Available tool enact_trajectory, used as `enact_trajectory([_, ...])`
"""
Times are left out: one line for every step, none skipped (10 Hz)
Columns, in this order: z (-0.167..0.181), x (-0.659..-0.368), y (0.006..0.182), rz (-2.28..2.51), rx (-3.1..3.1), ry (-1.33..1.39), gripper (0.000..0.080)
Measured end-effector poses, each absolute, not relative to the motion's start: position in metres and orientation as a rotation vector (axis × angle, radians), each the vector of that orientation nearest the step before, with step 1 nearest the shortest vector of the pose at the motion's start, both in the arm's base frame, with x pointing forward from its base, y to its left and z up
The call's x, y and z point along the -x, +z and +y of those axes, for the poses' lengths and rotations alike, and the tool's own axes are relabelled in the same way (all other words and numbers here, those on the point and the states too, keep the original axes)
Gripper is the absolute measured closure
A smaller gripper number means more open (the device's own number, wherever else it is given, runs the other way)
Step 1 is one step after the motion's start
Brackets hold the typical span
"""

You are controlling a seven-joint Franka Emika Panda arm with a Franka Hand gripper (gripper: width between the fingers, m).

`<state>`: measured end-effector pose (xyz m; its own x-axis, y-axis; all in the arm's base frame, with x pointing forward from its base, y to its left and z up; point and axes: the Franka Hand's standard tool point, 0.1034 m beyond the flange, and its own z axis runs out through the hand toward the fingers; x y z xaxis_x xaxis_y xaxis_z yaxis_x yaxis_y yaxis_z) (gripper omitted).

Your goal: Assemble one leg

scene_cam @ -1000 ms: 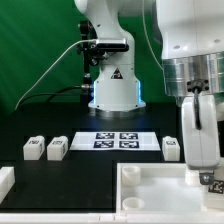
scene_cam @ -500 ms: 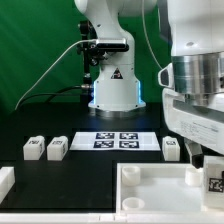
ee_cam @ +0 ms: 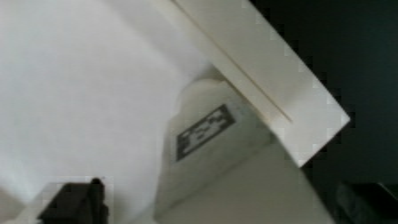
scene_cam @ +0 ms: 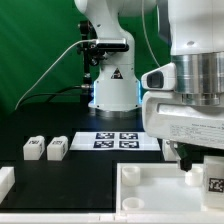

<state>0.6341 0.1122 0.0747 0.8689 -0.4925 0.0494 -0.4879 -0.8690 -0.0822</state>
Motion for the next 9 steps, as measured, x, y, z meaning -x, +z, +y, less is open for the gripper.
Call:
enact_trajectory([0.1104, -0.634, 0.0744, 0.722, 2.989, -0.11, 0.0153])
enact_trajectory([0.1099, -0.634, 0.0742, 0.723, 2.989, -0.11, 0.026])
enact_trajectory([0.1099, -0.6339, 0.074, 0.751, 2.981, -0.108, 0.026])
enact_trajectory([0.1099, -0.6339, 0.074, 0.757, 2.98, -0.108, 0.0477])
enact_trajectory([0.1104, -0.6338, 0.074, 0.898, 2.934, -0.102, 0.0506])
enact_trajectory([0.1104, -0.6338, 0.0739, 1.012, 2.895, -0.097, 0.0506])
enact_trajectory([0.1111, -0.6336, 0.0738, 1.147, 2.837, -0.089, 0.0506])
enact_trajectory([0.1106, -0.6334, 0.0736, 1.268, 2.784, -0.081, 0.0506])
enact_trajectory([0.1108, -0.6336, 0.0732, 1.568, 2.627, -0.017, 0.0506])
